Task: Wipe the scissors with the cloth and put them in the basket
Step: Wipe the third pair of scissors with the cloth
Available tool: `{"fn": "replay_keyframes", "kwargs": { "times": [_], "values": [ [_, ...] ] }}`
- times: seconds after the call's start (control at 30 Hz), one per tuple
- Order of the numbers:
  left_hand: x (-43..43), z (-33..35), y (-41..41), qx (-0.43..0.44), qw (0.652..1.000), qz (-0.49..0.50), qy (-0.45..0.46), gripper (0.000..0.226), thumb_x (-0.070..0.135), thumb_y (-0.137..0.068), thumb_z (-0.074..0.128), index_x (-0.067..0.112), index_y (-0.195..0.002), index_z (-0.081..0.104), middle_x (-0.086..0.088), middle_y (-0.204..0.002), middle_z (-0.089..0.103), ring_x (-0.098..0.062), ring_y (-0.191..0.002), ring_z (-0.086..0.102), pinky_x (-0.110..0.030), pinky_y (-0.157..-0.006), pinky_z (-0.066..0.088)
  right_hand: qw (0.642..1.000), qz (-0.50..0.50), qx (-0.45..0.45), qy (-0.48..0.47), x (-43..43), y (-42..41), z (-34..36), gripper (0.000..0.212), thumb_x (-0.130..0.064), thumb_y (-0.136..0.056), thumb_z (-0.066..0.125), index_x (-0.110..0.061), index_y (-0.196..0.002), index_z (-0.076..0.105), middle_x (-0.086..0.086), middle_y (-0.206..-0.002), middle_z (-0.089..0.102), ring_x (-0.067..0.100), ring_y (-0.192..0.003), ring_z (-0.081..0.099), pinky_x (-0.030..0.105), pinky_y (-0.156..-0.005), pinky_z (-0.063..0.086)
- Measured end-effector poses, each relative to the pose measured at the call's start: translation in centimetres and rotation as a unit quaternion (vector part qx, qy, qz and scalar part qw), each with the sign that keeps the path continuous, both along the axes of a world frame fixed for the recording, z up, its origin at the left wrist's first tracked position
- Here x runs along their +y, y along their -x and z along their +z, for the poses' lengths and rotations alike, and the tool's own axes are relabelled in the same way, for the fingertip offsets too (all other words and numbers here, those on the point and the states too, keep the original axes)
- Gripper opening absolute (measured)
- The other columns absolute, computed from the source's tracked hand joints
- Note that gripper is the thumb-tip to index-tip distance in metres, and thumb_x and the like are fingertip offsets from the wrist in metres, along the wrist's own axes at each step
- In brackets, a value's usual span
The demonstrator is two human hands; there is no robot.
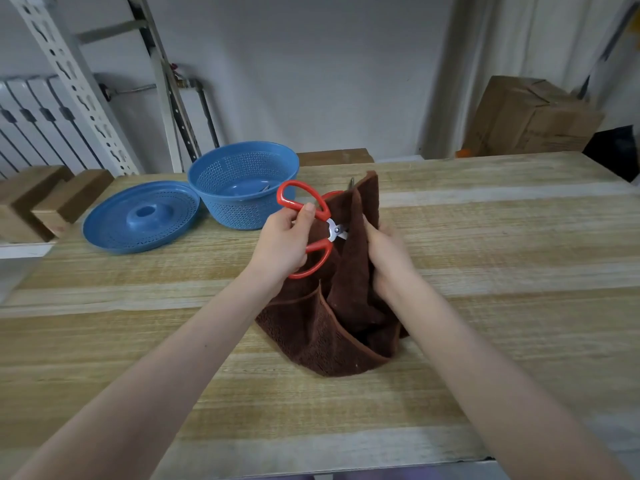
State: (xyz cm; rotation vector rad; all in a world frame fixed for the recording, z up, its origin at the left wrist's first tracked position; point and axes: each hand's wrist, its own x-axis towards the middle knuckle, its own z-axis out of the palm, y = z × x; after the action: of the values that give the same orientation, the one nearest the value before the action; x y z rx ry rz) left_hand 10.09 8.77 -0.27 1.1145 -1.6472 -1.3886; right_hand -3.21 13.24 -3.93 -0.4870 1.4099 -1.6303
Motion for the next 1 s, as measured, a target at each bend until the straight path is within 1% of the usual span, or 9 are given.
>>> {"fn": "replay_keyframes", "kwargs": {
  "times": [0.07,0.2,0.37,0.5,0.6,0.8,0.87,0.93,1.0],
  "values": [
    [0.0,-0.1,-0.1,0.011,1.0,0.002,-0.013,0.031,0.03,-0.103,0.041,0.011,-0.084,0.056,0.01,-0.044,0.028,-0.003,-0.03,0.023,-0.017,-0.033,0.018,1.0,0.0,0.004,0.008,0.1,0.1,0.1,0.022,-0.033,-0.094,0.063,-0.013,-0.09,0.072,0.008,-0.084,0.076,0.026,-0.08,0.073,0.038,-0.075,0.059],
    [0.0,0.1,0.4,0.017,0.999,-0.005,-0.033,0.027,0.03,-0.103,0.041,0.007,-0.099,0.055,0.013,-0.041,0.029,-0.003,-0.031,0.023,-0.016,-0.034,0.018,0.999,-0.03,-0.024,-0.022,-0.6,0.5,0.3,0.033,-0.037,-0.094,0.062,-0.006,-0.098,0.072,0.013,-0.089,0.075,0.027,-0.079,0.073,0.038,-0.073,0.059],
    [-0.1,0.1,0.8,-0.005,1.0,0.01,0.014,0.031,0.029,-0.103,0.042,0.003,-0.1,0.059,0.013,-0.036,0.029,-0.003,-0.029,0.024,-0.018,-0.038,0.02,0.996,-0.046,-0.051,-0.049,-1.8,0.5,0.4,0.043,-0.044,-0.097,0.051,-0.007,-0.104,0.071,0.013,-0.095,0.074,0.029,-0.086,0.072,0.042,-0.083,0.058],
    [-0.3,0.2,0.4,0.008,1.0,0.018,0.015,0.032,0.03,-0.103,0.042,0.005,-0.095,0.059,0.014,-0.037,0.03,-0.003,-0.03,0.025,-0.018,-0.036,0.021,0.999,-0.03,-0.025,-0.002,-1.2,0.3,0.6,0.031,-0.036,-0.095,0.059,-0.009,-0.105,0.069,0.007,-0.08,0.074,0.022,-0.069,0.072,0.03,-0.06,0.057],
    [-0.2,0.2,0.5,0.01,1.0,0.009,0.016,0.03,0.03,-0.103,0.042,0.008,-0.092,0.059,0.014,-0.037,0.03,-0.002,-0.03,0.024,-0.018,-0.036,0.02,0.998,-0.048,-0.038,-0.015,-1.3,0.5,0.6,0.032,-0.038,-0.094,0.061,-0.009,-0.104,0.068,0.009,-0.085,0.074,0.023,-0.072,0.072,0.027,-0.055,0.055],
    [-0.6,0.2,-0.2,0.016,0.999,0.027,0.012,0.03,0.031,-0.103,0.041,0.012,-0.095,0.063,0.011,-0.043,0.029,-0.003,-0.032,0.025,-0.018,-0.035,0.021,0.99,-0.066,-0.122,-0.027,-2.7,1.7,-0.5,0.049,-0.049,-0.093,0.054,-0.009,-0.119,0.066,0.014,-0.109,0.072,0.029,-0.093,0.072,0.038,-0.079,0.057],
    [-0.8,0.4,-0.6,0.034,0.999,0.036,0.004,0.029,0.032,-0.103,0.041,0.014,-0.091,0.062,0.005,-0.052,0.027,-0.005,-0.034,0.025,-0.018,-0.036,0.02,0.993,-0.046,-0.108,-0.019,-2.0,1.7,-0.7,0.044,-0.047,-0.095,0.053,-0.01,-0.111,0.069,0.014,-0.105,0.073,0.028,-0.09,0.072,0.04,-0.083,0.057],
    [-0.8,0.6,-0.7,0.044,0.998,0.038,0.006,0.03,0.032,-0.103,0.04,0.018,-0.085,0.059,0.002,-0.055,0.028,-0.007,-0.037,0.025,-0.02,-0.038,0.02,0.997,0.014,-0.079,0.009,-1.0,1.0,-0.8,0.037,-0.041,-0.098,0.051,-0.011,-0.104,0.071,0.011,-0.097,0.075,0.025,-0.087,0.072,0.04,-0.087,0.057],
    [-0.6,0.7,-0.5,0.061,0.997,0.037,0.006,0.031,0.033,-0.104,0.039,0.016,-0.084,0.055,0.007,-0.049,0.03,-0.005,-0.036,0.025,-0.019,-0.037,0.021,0.997,0.06,-0.024,0.043,-0.1,0.3,-0.6,0.028,-0.033,-0.099,0.052,-0.013,-0.098,0.071,0.006,-0.087,0.075,0.02,-0.082,0.072,0.035,-0.081,0.058]
  ]
}}
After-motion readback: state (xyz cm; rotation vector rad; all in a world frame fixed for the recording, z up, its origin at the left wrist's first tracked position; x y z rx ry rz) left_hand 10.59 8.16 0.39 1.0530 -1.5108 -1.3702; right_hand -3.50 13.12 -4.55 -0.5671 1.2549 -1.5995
